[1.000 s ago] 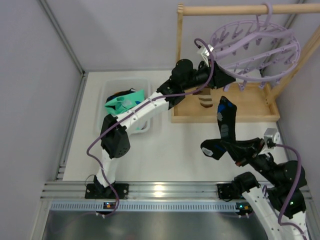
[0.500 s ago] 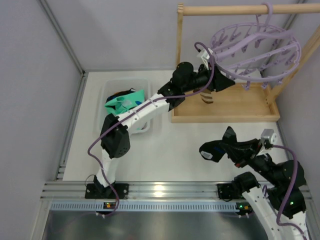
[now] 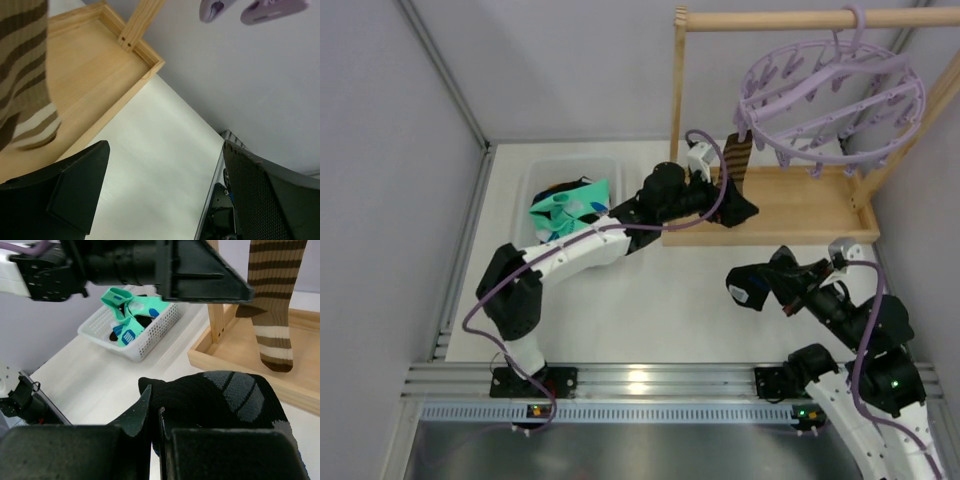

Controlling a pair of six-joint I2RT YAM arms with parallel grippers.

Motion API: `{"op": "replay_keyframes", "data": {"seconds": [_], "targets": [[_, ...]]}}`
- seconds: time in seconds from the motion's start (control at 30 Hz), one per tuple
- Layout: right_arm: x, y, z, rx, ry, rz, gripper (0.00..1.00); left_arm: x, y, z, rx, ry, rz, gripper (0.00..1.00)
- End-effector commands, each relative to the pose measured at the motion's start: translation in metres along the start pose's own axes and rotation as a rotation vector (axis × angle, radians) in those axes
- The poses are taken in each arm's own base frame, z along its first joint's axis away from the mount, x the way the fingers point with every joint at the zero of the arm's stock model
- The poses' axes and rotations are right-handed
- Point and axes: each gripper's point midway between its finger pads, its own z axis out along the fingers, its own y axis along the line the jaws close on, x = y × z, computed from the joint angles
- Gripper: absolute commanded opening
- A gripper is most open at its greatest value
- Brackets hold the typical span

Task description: Remove the socks clipped to the hanger

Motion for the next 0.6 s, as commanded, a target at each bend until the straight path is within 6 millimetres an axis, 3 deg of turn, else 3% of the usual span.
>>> {"op": "replay_keyframes", "data": {"seconds": [0.0,0.03,0.07,0.13,0.17,0.2,0.3,0.37,0.4,0.43,0.47,0.5,0.53,0.57], "targets": [[-0.011,0.003,0.009,-0.016,0.000,-0.024,0.00,-0.045,-0.019,-0.049,-0.058,-0.148,0.119,0.98],[-0.008,0.002,0.015,-0.022,0.020,-0.018,0.00,-0.044,-0.008,-0.058,-0.126,-0.148,0.127,0.98],[-0.010,0.003,0.018,-0.033,0.021,-0.019,0.00,-0.046,0.017,-0.070,-0.272,-0.166,0.144,0.98],[-0.014,0.010,0.028,-0.082,0.023,-0.004,0.00,-0.043,0.054,-0.108,-0.512,-0.137,0.136,0.98],[-0.014,0.014,0.033,-0.107,0.025,0.010,0.00,-0.046,0.060,-0.126,-0.561,-0.138,0.115,0.98],[-0.024,0.026,0.039,-0.180,-0.007,0.004,0.00,-0.034,0.077,-0.145,-0.638,-0.082,0.083,0.98],[-0.021,0.037,0.074,-0.298,0.043,0.110,0.00,-0.054,0.128,-0.229,-0.888,-0.167,-0.027,0.98],[-0.030,0.038,0.092,-0.318,0.025,0.122,0.00,-0.070,0.134,-0.284,-1.041,-0.275,-0.020,0.98],[-0.025,0.038,0.110,-0.328,0.042,0.127,0.00,-0.076,0.135,-0.305,-1.095,-0.308,-0.014,0.98],[-0.037,0.042,0.119,-0.334,0.027,0.110,0.00,-0.080,0.124,-0.327,-1.120,-0.329,0.004,0.98],[-0.040,0.044,0.130,-0.321,0.024,0.100,0.00,-0.085,0.120,-0.341,-1.151,-0.355,0.019,0.98],[-0.024,0.055,0.150,-0.355,0.082,0.083,0.00,-0.089,0.115,-0.352,-1.164,-0.371,0.029,0.98],[-0.044,0.069,0.161,-0.388,0.051,0.053,0.00,-0.093,0.104,-0.368,-1.171,-0.387,0.047,0.98],[-0.045,0.080,0.173,-0.412,0.063,0.041,0.00,-0.096,0.099,-0.375,-1.176,-0.397,0.057,0.98]]}}
